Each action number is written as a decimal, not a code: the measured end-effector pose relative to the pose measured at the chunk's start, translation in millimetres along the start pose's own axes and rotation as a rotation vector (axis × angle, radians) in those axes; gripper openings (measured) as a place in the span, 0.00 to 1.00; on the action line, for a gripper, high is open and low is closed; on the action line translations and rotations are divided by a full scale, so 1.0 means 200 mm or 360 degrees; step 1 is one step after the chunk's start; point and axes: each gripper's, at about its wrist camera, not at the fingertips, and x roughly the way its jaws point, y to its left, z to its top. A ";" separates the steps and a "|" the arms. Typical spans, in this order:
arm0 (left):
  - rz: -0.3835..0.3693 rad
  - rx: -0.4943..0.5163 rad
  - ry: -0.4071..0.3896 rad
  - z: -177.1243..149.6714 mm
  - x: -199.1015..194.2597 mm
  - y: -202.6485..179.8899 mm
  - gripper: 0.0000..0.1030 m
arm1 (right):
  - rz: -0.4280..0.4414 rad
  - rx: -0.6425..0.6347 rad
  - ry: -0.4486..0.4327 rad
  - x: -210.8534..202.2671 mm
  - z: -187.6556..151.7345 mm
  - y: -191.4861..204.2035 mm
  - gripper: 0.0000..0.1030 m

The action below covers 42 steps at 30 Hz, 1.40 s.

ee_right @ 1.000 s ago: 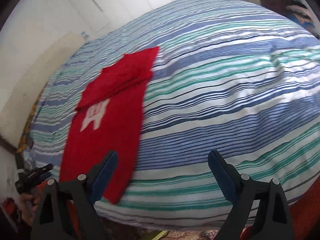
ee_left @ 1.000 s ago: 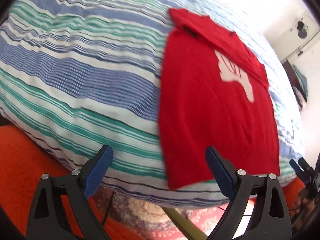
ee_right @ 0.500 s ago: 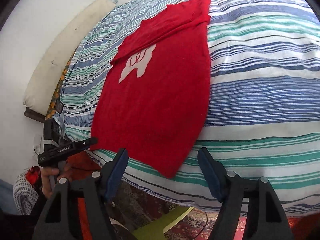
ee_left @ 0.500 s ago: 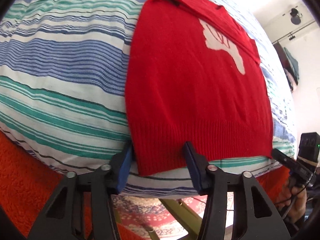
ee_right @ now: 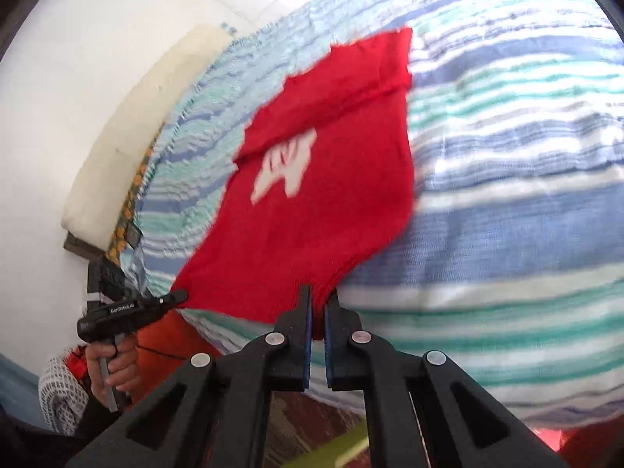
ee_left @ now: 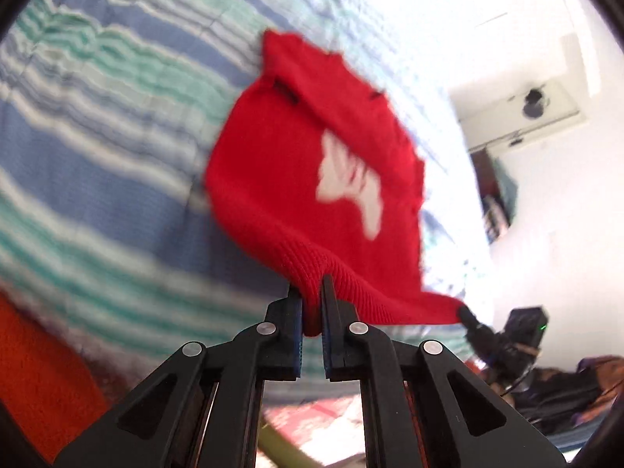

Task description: Fold small clothes

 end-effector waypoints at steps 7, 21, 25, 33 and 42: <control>0.0039 0.0038 -0.0119 0.65 0.25 -0.19 0.05 | -0.0046 0.0017 -0.0218 0.15 0.57 0.07 0.05; 0.0484 -0.0083 -0.0080 1.56 1.00 -0.07 0.29 | -0.0275 -0.0006 -0.0204 0.92 1.62 -0.14 0.05; 0.0614 -0.0232 -0.0196 1.63 0.92 0.07 0.64 | -0.0398 0.0011 -0.0156 1.06 1.66 -0.22 0.27; 0.0458 0.0386 -0.0281 1.13 0.64 -0.23 0.83 | -0.0439 -0.0507 -0.0250 0.69 1.43 0.10 0.53; 0.0774 0.0603 -0.0059 0.73 0.81 -0.15 0.90 | -0.0519 -0.0707 0.0170 0.74 0.78 -0.08 0.45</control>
